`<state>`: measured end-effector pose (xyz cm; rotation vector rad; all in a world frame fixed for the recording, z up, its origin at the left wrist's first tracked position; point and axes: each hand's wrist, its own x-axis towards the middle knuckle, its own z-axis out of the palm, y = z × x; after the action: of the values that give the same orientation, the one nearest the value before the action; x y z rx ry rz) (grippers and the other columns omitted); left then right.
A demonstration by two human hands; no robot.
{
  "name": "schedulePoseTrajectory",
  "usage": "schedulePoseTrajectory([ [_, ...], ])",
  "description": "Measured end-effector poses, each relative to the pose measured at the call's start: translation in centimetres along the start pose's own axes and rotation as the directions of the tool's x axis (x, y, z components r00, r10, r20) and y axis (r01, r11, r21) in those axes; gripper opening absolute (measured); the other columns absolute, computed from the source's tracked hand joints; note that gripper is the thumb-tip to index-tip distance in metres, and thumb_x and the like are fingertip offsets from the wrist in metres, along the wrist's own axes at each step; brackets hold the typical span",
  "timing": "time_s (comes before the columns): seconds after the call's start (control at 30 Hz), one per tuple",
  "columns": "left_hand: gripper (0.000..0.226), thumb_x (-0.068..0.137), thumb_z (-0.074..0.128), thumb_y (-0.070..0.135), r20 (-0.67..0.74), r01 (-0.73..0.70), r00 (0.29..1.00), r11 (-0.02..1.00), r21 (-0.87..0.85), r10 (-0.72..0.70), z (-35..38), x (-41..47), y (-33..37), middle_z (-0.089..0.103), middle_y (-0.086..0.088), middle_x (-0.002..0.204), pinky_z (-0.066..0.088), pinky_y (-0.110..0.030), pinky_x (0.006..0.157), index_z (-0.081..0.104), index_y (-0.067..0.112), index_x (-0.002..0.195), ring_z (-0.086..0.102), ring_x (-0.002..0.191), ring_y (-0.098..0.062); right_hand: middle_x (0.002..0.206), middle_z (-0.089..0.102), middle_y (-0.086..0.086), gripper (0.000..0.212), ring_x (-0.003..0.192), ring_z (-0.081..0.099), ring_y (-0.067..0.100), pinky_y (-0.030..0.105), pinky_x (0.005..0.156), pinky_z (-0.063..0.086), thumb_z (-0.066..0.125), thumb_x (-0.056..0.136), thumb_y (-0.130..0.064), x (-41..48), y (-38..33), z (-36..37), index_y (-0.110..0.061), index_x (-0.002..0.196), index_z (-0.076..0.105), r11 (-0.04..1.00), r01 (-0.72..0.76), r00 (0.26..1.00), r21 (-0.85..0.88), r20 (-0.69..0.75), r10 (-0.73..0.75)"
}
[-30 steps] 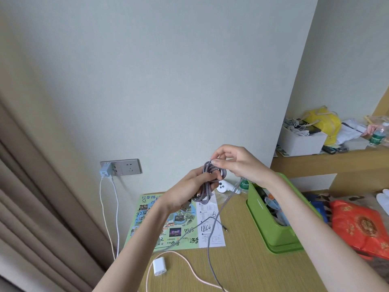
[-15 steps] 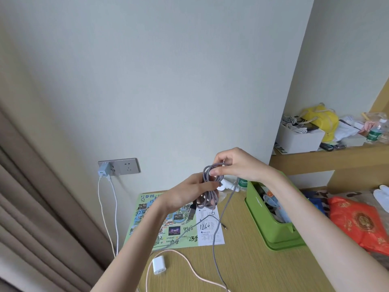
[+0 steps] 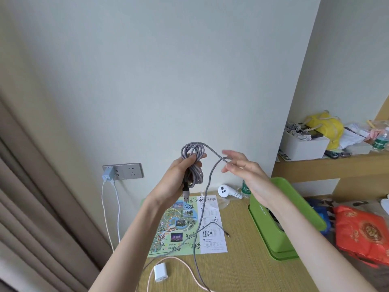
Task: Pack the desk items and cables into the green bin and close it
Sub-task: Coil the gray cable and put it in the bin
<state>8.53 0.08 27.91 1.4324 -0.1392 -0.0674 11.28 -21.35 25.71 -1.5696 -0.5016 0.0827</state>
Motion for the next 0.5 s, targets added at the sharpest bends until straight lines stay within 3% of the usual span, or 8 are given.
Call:
schedulePoseTrajectory([
  [0.07,0.027,0.101,0.046,0.025,-0.026,0.002,1.0,1.0,-0.007,-0.002,0.1,0.1,0.2,0.054,0.004,0.076,0.029,-0.031,0.059,0.07,0.015,0.108,0.051,0.06,-0.011,0.145,0.045,-0.019,0.018,0.134,0.036,-0.007,0.023,0.101,0.028,0.063,0.089,-0.025,0.2,-0.6,0.0,-0.016,0.081,0.076,0.995,0.076,0.995,-0.057,-0.057,-0.079],
  [0.17,0.027,0.101,0.045,0.023,-0.055,0.012,0.998,1.0,-0.013,-0.012,0.1,0.0,0.5,0.055,0.004,0.075,0.035,-0.03,0.058,0.069,0.014,0.107,0.052,0.058,-0.011,0.128,0.065,-0.005,0.023,0.128,0.05,0.006,0.027,0.099,0.029,0.059,0.091,-0.022,0.1,-2.2,0.0,-0.015,0.076,0.074,0.989,0.149,0.986,-0.023,-0.068,-0.15],
  [0.27,0.026,0.102,0.044,0.024,-0.07,0.009,0.997,0.998,-0.067,-0.013,0.3,0.1,1.1,0.055,0.004,0.076,0.034,-0.028,0.061,0.066,0.012,0.106,0.051,0.061,-0.012,0.076,0.071,0.011,0.032,0.079,0.069,0.019,0.028,0.09,0.045,0.054,0.094,-0.029,0.3,-3.6,1.0,-0.005,0.081,0.071,0.98,0.196,0.974,-0.039,-0.11,-0.199],
  [0.33,0.024,0.103,0.043,0.023,-0.076,-0.001,0.997,0.993,-0.122,-0.008,0.5,0.2,1.9,0.056,0.003,0.078,0.035,-0.029,0.065,0.063,0.011,0.104,0.052,0.067,-0.013,0.051,0.051,0.011,0.035,0.047,0.052,0.018,0.038,0.073,0.053,0.051,0.096,-0.028,0.7,-4.0,2.0,0.0,0.082,0.066,0.984,0.178,0.977,-0.008,-0.122,-0.177],
  [0.4,0.022,0.103,0.041,0.021,-0.053,-0.032,0.998,0.982,-0.185,0.022,0.7,0.2,2.8,0.058,0.002,0.08,0.042,-0.026,0.066,0.06,0.012,0.098,0.056,0.073,-0.012,0.044,0.039,0.006,0.033,0.036,0.036,0.012,0.034,0.048,0.043,0.047,0.1,-0.024,0.9,-3.8,2.8,0.0,0.083,0.063,0.991,0.132,0.986,0.028,-0.109,-0.128],
  [0.5,0.028,0.104,0.037,0.019,-0.039,-0.067,0.998,0.962,-0.264,0.059,1.0,0.1,4.0,0.07,-0.002,0.092,0.052,-0.027,0.08,0.061,0.008,0.095,0.066,0.093,-0.012,0.041,0.037,0.002,0.032,0.034,0.026,0.011,0.018,0.036,0.021,0.042,0.103,-0.022,0.9,-3.3,4.2,-0.002,0.084,0.059,0.995,0.083,0.996,0.053,-0.017,-0.082],
])
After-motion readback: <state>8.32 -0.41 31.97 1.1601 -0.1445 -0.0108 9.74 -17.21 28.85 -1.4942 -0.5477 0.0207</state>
